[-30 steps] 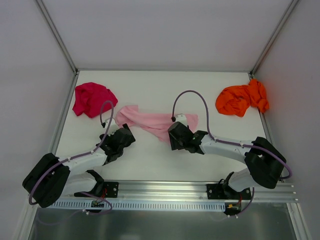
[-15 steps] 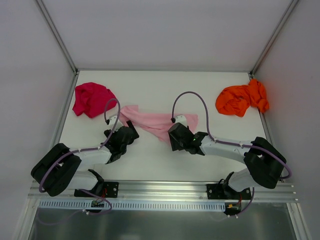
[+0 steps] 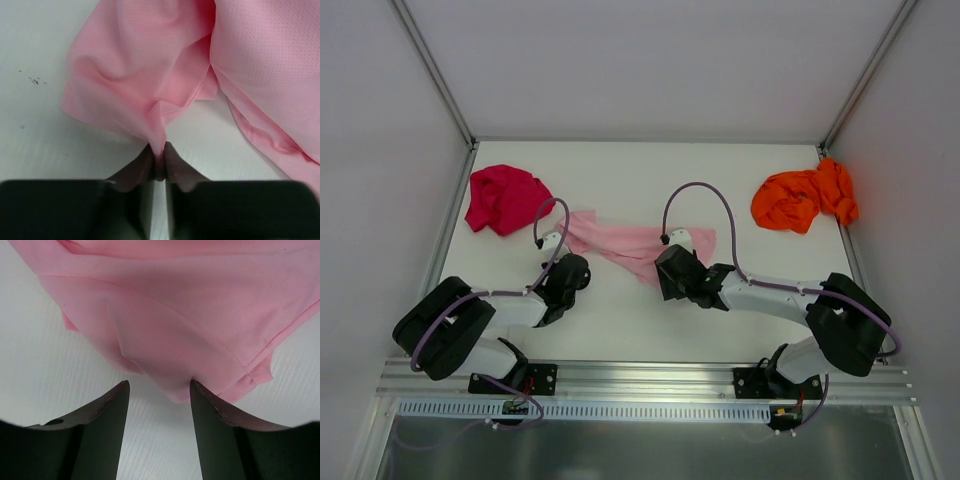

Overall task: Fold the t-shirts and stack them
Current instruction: Flatten out the tshirt

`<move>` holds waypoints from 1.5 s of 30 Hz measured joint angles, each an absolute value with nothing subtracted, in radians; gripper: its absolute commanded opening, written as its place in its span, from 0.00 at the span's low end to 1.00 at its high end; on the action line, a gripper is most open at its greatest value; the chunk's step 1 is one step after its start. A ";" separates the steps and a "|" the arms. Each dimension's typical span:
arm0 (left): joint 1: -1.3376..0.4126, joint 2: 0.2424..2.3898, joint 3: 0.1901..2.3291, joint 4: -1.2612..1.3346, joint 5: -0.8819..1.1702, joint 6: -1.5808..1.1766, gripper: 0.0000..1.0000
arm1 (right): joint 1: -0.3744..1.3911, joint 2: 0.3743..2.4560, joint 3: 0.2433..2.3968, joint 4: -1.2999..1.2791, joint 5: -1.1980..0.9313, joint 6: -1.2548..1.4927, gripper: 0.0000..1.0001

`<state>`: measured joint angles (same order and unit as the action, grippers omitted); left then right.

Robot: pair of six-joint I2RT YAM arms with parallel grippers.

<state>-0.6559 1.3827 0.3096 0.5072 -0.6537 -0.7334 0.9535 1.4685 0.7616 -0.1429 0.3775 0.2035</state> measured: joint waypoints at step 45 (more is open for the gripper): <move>-0.760 0.957 0.318 0.358 -0.732 -0.525 0.00 | 1.028 1.670 1.044 -0.151 0.535 0.019 0.01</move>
